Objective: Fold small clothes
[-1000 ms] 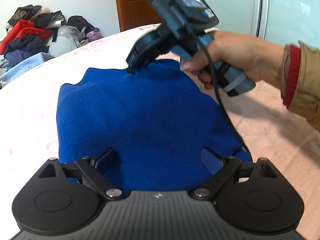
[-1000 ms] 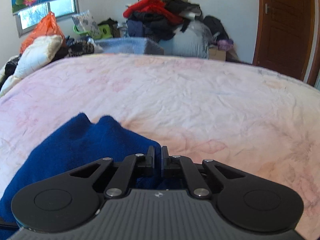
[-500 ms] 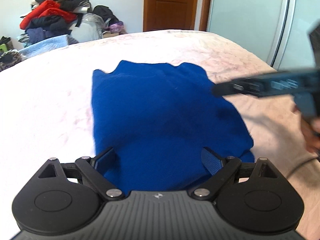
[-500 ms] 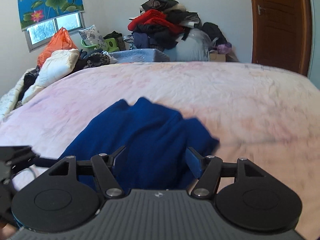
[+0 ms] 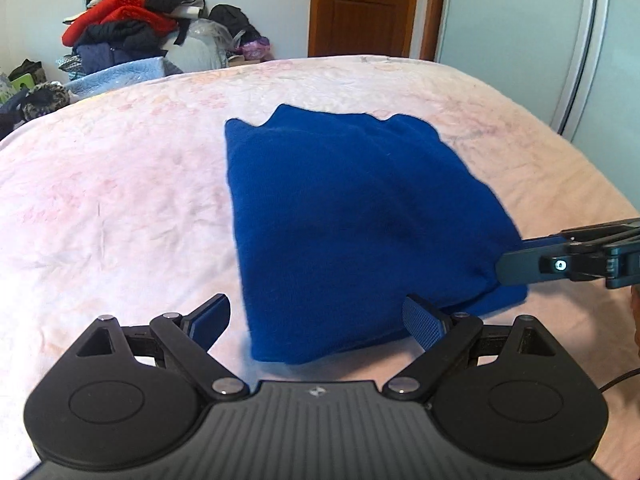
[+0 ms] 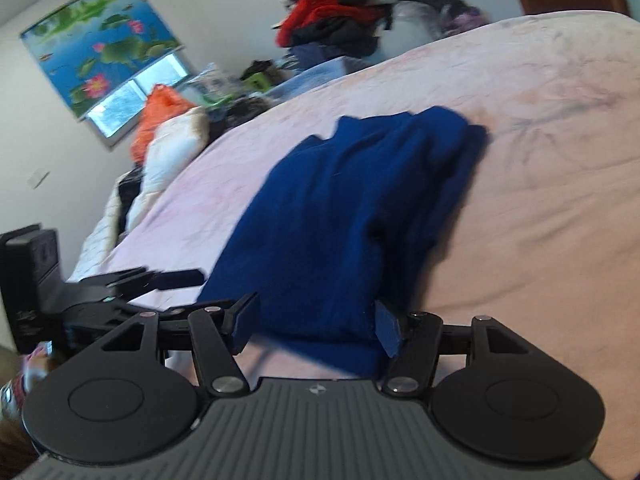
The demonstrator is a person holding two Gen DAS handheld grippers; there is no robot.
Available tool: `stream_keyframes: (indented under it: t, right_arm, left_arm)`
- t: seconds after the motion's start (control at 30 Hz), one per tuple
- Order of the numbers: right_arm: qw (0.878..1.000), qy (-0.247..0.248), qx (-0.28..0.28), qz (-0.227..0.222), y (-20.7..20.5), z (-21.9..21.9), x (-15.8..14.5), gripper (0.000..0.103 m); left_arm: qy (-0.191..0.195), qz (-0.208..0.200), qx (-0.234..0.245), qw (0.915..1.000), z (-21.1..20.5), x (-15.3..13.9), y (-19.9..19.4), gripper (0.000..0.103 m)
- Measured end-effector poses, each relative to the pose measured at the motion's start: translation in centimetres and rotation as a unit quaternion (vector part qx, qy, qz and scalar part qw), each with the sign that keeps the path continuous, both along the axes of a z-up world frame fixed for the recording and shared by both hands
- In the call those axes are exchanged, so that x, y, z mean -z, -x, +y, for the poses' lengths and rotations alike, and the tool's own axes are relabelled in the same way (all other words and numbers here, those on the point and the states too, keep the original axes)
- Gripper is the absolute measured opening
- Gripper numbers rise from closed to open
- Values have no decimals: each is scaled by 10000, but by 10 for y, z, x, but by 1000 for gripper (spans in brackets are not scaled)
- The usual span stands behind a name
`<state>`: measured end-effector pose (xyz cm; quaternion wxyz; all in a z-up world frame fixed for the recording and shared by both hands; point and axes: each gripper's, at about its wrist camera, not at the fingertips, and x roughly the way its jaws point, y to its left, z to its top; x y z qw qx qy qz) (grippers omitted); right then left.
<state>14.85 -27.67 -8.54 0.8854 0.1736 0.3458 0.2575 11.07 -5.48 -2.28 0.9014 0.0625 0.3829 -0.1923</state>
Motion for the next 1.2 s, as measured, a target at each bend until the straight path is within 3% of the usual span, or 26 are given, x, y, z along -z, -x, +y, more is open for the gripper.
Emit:
stream_keyframes:
  t: [0.03, 0.1, 0.13, 0.3, 0.43, 0.5, 0.63, 0.7, 0.77, 0.93, 1.1, 1.2]
  right_arm:
    - [9999, 117, 66, 11, -2, 2, 1, 55]
    - [9996, 138, 150, 172, -8, 2, 6, 21]
    - [9995, 101, 178, 235, -9, 2, 8, 10]
    - [9997, 79, 103, 197, 4, 2, 4, 9]
    - [9977, 623, 131, 233, 12, 4, 5, 9]
    - [9974, 661, 116, 275, 13, 5, 6, 10]
    - [9895, 1244, 713, -208, 24, 10, -11, 57]
    - [9840, 1363, 960, -625, 30, 13, -24, 55]
    - [9852, 1239, 814, -864, 32, 20, -32, 55]
    - [9907, 1237, 330, -462, 7, 37, -14, 56]
    - [9897, 1297, 518, -312, 11, 33, -12, 55]
    - [9886, 1310, 612, -411, 15, 35, -10, 68]
  left_arm:
    - [27, 75, -47, 10000, 2, 2, -2, 94]
    - [183, 196, -159, 9995, 7, 3, -5, 94]
    - [271, 210, -210, 9992, 11, 3, -5, 94]
    - [400, 125, -433, 9982, 26, -8, -2, 94]
    - [426, 34, -398, 9983, 25, -15, -5, 94]
    - [422, -12, -440, 9981, 18, -16, -7, 94]
    - [330, 32, -373, 9988, 0, -11, -13, 94]
    - [167, 14, -363, 9992, -8, -6, -14, 94]
    - [87, 41, -348, 9993, -12, -1, -13, 94]
    - [93, 195, -436, 9988, -9, 7, -13, 94]
    - [43, 241, -453, 9987, -10, 8, -14, 94]
    - [19, 240, -440, 9987, -12, 8, -14, 94]
